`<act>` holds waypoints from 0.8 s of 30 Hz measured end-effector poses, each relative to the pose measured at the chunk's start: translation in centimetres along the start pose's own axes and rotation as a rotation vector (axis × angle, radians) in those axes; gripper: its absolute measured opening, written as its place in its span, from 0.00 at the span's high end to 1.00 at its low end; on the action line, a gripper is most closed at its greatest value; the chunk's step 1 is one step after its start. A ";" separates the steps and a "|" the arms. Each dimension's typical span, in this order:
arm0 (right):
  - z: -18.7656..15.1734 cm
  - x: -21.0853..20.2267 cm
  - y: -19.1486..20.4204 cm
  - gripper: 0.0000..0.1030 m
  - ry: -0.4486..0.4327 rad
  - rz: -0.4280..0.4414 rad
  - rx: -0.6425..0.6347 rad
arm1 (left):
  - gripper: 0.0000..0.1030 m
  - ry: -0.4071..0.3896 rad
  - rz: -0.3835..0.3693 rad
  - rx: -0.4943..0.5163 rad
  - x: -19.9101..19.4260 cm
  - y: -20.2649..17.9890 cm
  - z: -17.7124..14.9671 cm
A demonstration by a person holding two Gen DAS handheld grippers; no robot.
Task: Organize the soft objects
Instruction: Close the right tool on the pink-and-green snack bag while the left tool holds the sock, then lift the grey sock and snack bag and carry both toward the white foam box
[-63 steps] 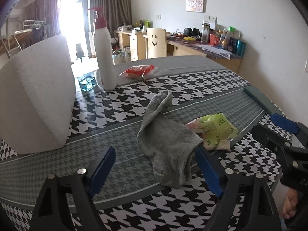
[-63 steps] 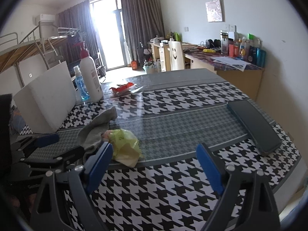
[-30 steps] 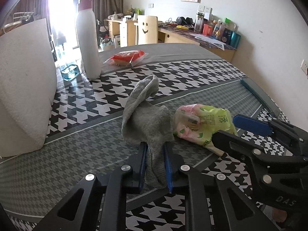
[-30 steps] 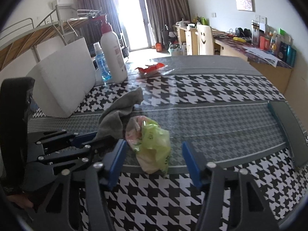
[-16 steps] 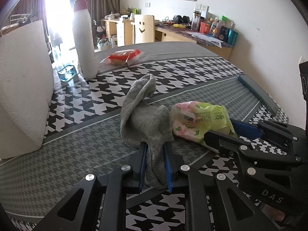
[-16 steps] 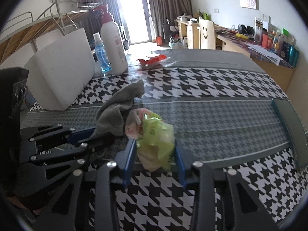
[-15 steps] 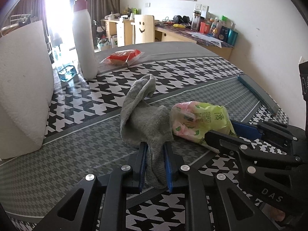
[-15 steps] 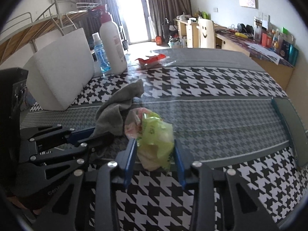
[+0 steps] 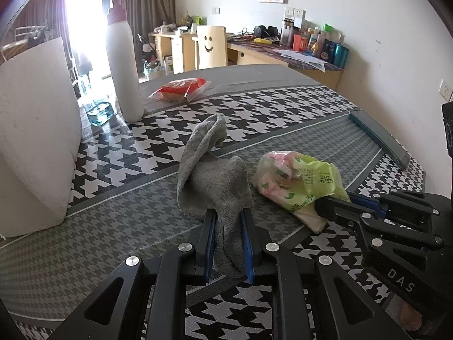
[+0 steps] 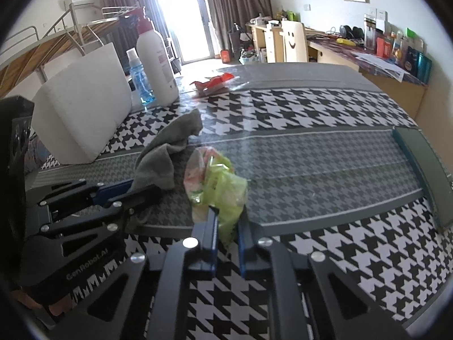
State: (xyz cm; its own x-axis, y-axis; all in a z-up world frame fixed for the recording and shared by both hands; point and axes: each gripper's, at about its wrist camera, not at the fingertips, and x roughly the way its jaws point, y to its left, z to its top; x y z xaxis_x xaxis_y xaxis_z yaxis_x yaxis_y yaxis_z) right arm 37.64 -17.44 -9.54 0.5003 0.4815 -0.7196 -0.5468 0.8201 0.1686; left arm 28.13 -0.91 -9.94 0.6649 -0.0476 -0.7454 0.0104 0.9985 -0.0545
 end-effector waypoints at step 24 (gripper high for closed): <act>-1.4 -4.4 -0.9 0.88 -0.074 -0.048 0.045 | 0.83 -0.044 -0.031 0.052 -3.2 -2.4 -1.1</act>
State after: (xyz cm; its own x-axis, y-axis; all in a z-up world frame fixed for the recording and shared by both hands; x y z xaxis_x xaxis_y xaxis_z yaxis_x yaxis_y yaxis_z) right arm 34.97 -20.74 -7.51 0.5745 0.4612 -0.6761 -0.4913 0.8551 0.1658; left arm 25.14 -3.17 -8.10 0.6962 -0.0779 -0.7136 0.0691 0.9967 -0.0415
